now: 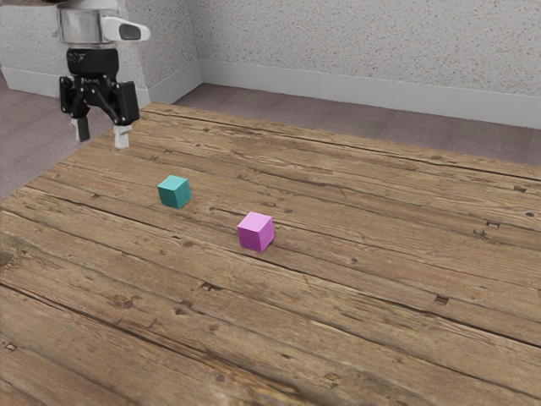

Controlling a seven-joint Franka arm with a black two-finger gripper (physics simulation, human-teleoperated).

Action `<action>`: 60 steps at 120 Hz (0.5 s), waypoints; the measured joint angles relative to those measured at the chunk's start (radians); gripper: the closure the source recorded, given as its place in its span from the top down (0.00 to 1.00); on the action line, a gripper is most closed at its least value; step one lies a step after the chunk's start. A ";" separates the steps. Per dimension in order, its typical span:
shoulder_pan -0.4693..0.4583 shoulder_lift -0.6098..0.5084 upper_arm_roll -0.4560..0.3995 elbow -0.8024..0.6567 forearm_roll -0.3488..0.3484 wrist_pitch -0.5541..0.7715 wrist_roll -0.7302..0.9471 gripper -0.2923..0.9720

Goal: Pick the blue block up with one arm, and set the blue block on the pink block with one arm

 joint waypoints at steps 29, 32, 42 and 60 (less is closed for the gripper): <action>0.061 -0.001 -0.004 0.048 0.000 0.129 0.030 0.77; 0.065 0.000 -0.006 0.098 0.002 0.126 0.032 0.77; 0.062 0.015 -0.002 0.267 0.004 0.123 0.038 0.77; 0.036 0.060 0.004 0.332 0.005 0.154 0.045 0.77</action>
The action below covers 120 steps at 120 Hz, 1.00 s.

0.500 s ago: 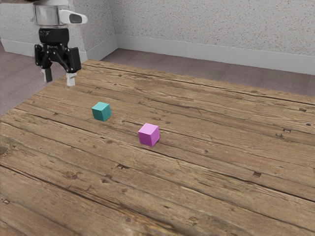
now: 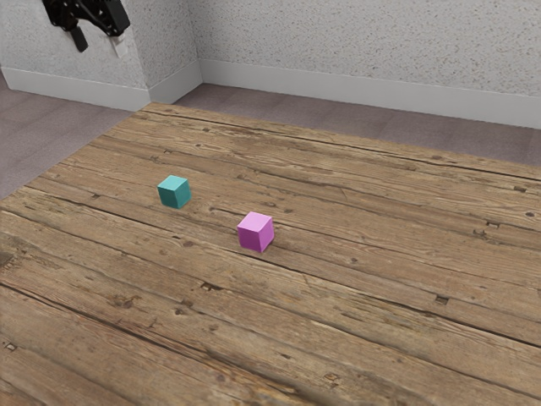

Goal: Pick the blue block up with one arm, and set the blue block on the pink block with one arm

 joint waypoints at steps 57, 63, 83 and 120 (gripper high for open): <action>0.248 0.086 -0.003 -0.184 -0.003 0.258 0.019 0.77; 0.263 0.083 -0.004 -0.265 0.001 0.334 0.022 0.77; 0.288 0.063 -0.007 -0.543 0.040 0.600 0.028 0.77; 0.289 0.392 -0.009 -0.333 0.025 0.853 0.048 0.77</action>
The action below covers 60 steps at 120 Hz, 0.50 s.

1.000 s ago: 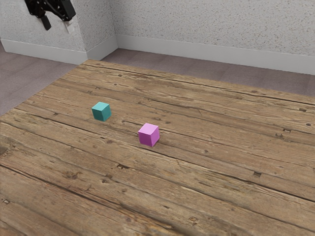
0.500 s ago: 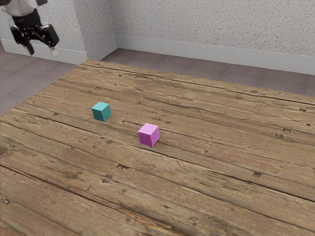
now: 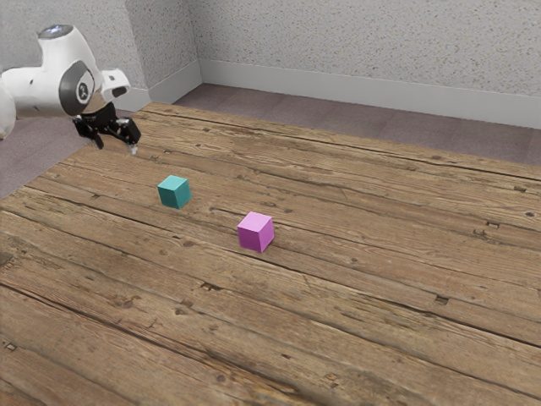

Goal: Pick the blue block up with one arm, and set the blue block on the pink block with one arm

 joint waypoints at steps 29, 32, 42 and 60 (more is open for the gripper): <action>-0.003 0.200 0.006 0.212 -0.039 0.047 0.028 0.77; -0.008 0.225 0.005 0.231 -0.040 0.049 0.030 0.77; -0.027 0.320 0.007 0.349 -0.041 0.033 0.038 0.77; -0.049 0.391 0.021 0.400 -0.044 -0.006 0.048 0.77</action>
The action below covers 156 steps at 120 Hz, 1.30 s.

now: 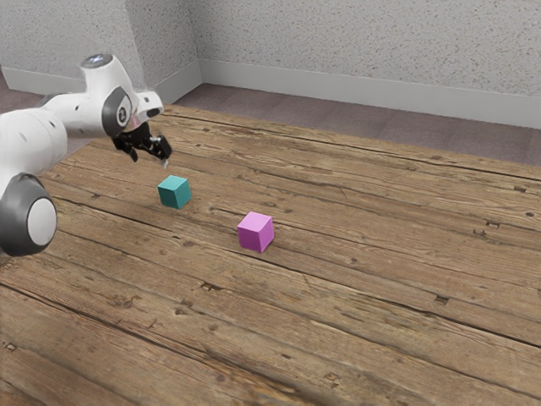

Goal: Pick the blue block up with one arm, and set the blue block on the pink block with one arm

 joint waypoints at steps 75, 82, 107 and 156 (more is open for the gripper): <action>-0.019 0.254 -0.010 0.369 -0.005 -0.178 0.021 0.77; -0.019 0.278 -0.010 0.403 -0.007 -0.180 0.022 0.77; -0.016 0.316 -0.011 0.440 -0.025 -0.166 0.024 0.77; -0.006 0.338 -0.012 0.439 -0.059 -0.124 0.028 0.77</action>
